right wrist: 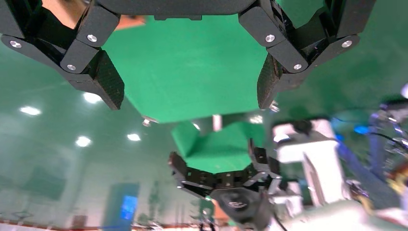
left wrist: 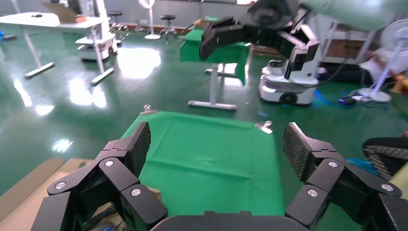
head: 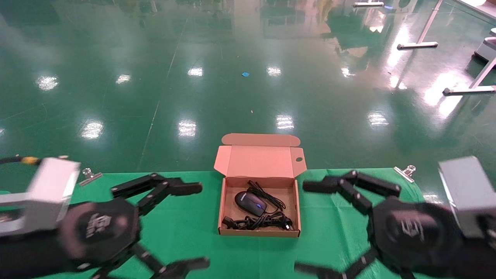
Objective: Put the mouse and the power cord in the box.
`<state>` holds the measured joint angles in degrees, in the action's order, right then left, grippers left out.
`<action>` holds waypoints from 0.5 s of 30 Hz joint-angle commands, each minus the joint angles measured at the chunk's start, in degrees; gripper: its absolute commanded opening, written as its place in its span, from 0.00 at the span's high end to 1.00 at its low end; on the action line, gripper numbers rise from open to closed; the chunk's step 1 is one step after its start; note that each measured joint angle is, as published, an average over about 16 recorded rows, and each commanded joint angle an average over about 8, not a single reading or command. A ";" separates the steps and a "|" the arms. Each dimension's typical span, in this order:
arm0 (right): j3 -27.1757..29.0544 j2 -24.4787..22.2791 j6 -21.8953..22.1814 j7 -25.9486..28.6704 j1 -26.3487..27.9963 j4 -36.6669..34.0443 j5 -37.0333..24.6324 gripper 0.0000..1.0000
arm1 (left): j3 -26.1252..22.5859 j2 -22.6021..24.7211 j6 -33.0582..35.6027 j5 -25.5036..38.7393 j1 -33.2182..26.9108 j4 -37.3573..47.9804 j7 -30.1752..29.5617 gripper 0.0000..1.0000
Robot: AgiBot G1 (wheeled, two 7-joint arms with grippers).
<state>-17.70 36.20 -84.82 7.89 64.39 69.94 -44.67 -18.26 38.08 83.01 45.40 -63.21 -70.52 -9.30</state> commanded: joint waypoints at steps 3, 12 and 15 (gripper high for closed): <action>1.55 -1.05 -0.79 2.62 -2.75 3.58 2.73 0.00 | 1.95 -2.65 2.33 -3.08 1.42 -2.66 -1.24 0.00; 2.21 -1.41 -1.06 3.44 -4.14 5.39 4.13 0.00 | 3.15 -4.24 3.75 -5.05 2.31 -4.24 -1.81 0.00; 2.11 -1.37 -1.03 3.32 -3.87 5.01 3.87 0.00 | 2.93 -3.97 3.52 -4.73 2.17 -3.98 -1.73 0.00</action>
<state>-15.59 34.83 -85.85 11.23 60.49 75.01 -40.78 -15.30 34.07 86.54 40.64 -61.03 -74.53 -11.04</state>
